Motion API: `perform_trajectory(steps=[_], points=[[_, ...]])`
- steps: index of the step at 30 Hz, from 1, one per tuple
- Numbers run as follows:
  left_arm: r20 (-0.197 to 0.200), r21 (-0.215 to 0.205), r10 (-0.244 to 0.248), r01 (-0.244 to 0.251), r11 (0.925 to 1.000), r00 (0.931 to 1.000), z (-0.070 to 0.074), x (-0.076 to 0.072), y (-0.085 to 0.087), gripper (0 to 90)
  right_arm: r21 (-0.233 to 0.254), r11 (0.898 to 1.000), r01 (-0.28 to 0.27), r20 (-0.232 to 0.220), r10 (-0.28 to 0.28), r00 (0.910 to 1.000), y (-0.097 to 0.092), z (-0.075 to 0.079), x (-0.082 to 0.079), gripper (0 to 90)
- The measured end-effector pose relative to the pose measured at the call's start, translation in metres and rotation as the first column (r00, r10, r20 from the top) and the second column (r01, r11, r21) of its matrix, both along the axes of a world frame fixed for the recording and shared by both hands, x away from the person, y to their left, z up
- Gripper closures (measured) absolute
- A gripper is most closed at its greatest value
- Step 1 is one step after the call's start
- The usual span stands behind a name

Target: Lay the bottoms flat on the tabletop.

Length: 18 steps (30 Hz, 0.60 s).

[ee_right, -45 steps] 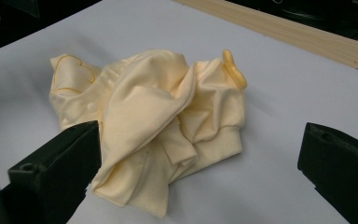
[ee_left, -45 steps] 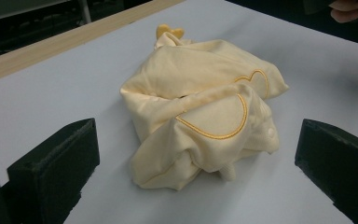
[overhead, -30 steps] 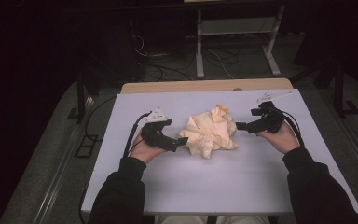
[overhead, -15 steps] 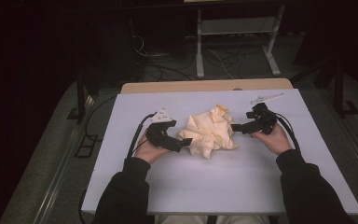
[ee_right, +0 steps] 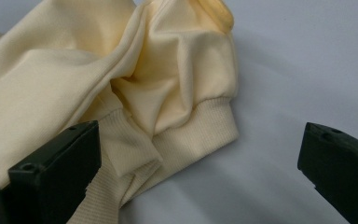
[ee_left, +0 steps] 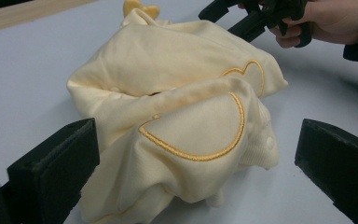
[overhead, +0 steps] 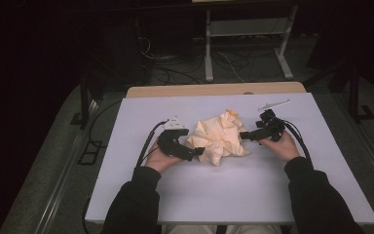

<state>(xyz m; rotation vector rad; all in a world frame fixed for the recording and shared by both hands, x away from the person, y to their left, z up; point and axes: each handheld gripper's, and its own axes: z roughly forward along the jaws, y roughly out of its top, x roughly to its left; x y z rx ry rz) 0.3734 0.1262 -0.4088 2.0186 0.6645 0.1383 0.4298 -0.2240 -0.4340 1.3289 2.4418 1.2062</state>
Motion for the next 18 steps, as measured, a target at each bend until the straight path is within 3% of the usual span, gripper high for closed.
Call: perform_trajectory(steps=[6,8,10,11,12,14,15,17,18], points=[[-0.011,0.03,-0.009,0.009,0.9995,0.9999,-0.004,0.001,-0.003,0.0,-0.033,0.999,-0.019,-0.015,0.019,0.9997,0.007,-0.007,0.001,0.0],[-0.019,0.029,-0.013,0.013,0.9995,0.9997,-0.005,0.0,-0.003,7.2,-0.019,0.999,-0.039,-0.028,0.039,0.9989,0.01,-0.011,0.002,0.9],[-0.02,0.031,-0.012,0.012,0.9994,0.9997,-0.005,0.0,-0.003,14.3,-0.007,0.998,-0.065,-0.028,0.065,0.9975,0.013,-0.012,0.001,11.0],[-0.017,0.035,-0.011,0.011,0.9993,0.9998,-0.005,0.0,-0.003,14.3,-0.007,0.998,-0.065,-0.028,0.065,0.9975,0.013,-0.012,0.001,11.0],[-0.009,0.049,-0.012,0.013,0.9987,0.9999,-0.005,-0.001,-0.004,22.6,0.009,0.996,-0.084,-0.022,0.084,0.9962,0.016,-0.013,-0.001,15.6],[0.009,0.072,-0.015,0.015,0.9973,0.9998,-0.007,-0.001,-0.005,29.8,0.001,0.996,-0.089,-0.013,0.089,0.996,0.017,-0.013,-0.001,24.3],[0.009,0.072,-0.015,0.015,0.9973,0.9998,-0.007,-0.001,-0.005,34.1,0.001,0.996,-0.089,-0.013,0.089,0.996,0.017,-0.013,-0.001,24.3],[0.019,0.095,-0.004,0.003,0.9955,0.9998,-0.008,0.0,-0.005,38.8,0.027,0.994,-0.103,-0.026,0.104,0.9942,0.016,-0.014,-0.001,38.8],[0.021,0.107,0.007,-0.01,0.9943,0.9998,-0.009,0.001,-0.004,50.7,0.047,0.993,-0.112,-0.028,0.113,0.9932,0.016,-0.014,-0.002,55.7]])
